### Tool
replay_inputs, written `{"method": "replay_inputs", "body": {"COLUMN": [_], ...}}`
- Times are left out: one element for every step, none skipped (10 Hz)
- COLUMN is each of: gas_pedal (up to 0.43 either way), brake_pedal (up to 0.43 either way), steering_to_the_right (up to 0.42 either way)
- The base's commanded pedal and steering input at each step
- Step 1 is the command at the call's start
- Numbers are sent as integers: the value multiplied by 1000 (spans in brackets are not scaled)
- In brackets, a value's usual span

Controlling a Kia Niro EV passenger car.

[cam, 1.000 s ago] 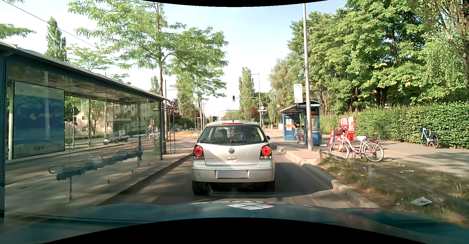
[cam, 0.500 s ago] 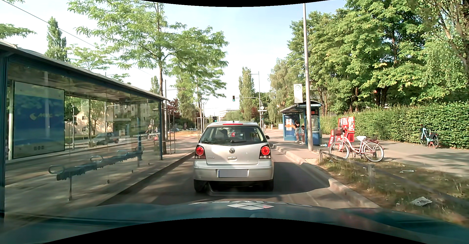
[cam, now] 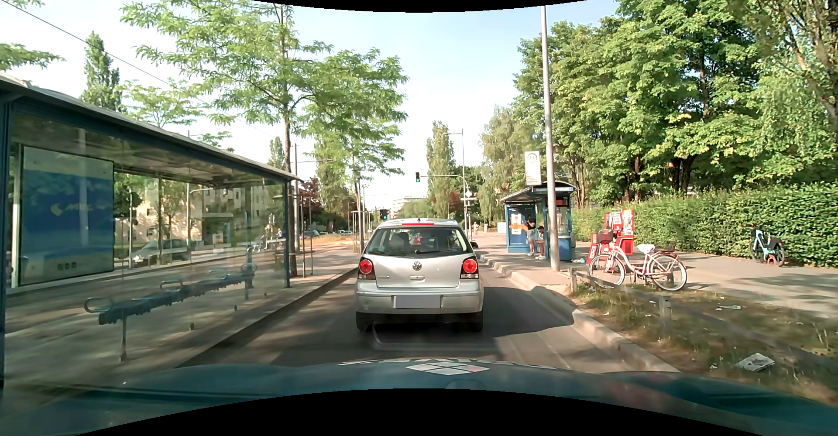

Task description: Follow the waypoints while adhering to traffic rules and regulations

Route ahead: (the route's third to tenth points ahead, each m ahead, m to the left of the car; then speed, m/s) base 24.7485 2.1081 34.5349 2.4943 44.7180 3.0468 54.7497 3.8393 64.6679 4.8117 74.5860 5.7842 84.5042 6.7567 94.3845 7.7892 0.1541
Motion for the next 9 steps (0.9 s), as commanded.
{"method": "replay_inputs", "body": {"gas_pedal": [248,280,280,299,370,390,390,390,390], "brake_pedal": [0,0,0,0,0,0,0,0,0], "steering_to_the_right": [-18,-18,-19,-20,-22,-24,-25,-25,-24]}}
